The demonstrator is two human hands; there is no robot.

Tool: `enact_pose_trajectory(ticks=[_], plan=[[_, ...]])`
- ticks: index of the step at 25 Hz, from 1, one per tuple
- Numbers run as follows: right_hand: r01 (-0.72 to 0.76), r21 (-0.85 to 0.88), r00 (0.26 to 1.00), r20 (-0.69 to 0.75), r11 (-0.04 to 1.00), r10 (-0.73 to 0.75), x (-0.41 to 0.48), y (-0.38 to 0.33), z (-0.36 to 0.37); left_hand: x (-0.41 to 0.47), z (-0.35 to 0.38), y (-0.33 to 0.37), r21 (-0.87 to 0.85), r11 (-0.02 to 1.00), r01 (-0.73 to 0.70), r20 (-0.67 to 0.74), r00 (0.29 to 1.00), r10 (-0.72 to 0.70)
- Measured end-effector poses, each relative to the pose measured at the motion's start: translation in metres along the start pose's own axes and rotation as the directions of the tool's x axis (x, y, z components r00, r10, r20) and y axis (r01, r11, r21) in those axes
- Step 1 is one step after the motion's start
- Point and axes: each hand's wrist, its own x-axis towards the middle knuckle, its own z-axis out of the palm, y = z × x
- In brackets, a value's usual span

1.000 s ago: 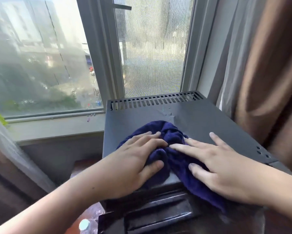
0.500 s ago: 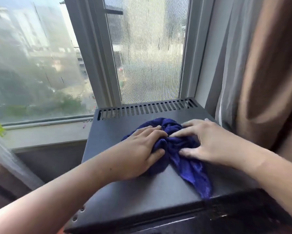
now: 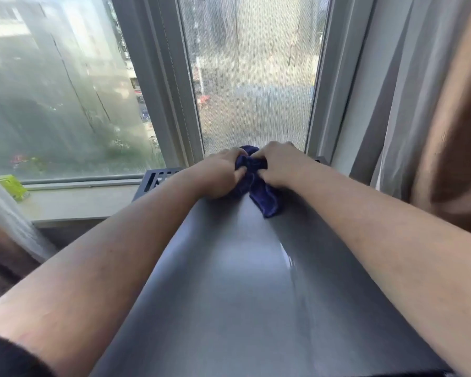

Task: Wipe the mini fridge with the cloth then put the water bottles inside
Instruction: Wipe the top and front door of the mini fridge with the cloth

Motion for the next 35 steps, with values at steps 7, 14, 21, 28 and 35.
enact_pose_trajectory(ticks=[7, 14, 21, 28, 35], plan=[[0.136, -0.082, 0.991, 0.020, 0.987, -0.135, -0.031, 0.006, -0.014, -0.025, -0.002, 0.010, -0.023, 1.000, 0.014, 0.001, 1.000, -0.014], [0.254, 0.009, 0.965, 0.068, 0.967, -0.254, -0.201, 0.031, -0.033, -0.156, 0.015, 0.063, -0.061, 0.939, -0.339, 0.129, 0.930, 0.344], [0.277, 0.028, 0.955, -0.114, 0.960, -0.273, -0.293, 0.065, -0.021, -0.208, 0.053, 0.116, 0.102, 0.853, -0.512, 0.116, 0.857, 0.501], [0.119, 0.080, 0.987, -0.115, 0.990, -0.110, -0.197, 0.080, -0.037, -0.105, 0.043, 0.131, 0.036, 0.954, -0.298, 0.128, 0.948, 0.291], [-0.003, 0.044, 0.993, -0.119, 0.999, 0.008, -0.076, 0.108, -0.032, 0.014, 0.038, 0.132, 0.077, 0.991, -0.106, 0.066, 0.993, 0.101]])
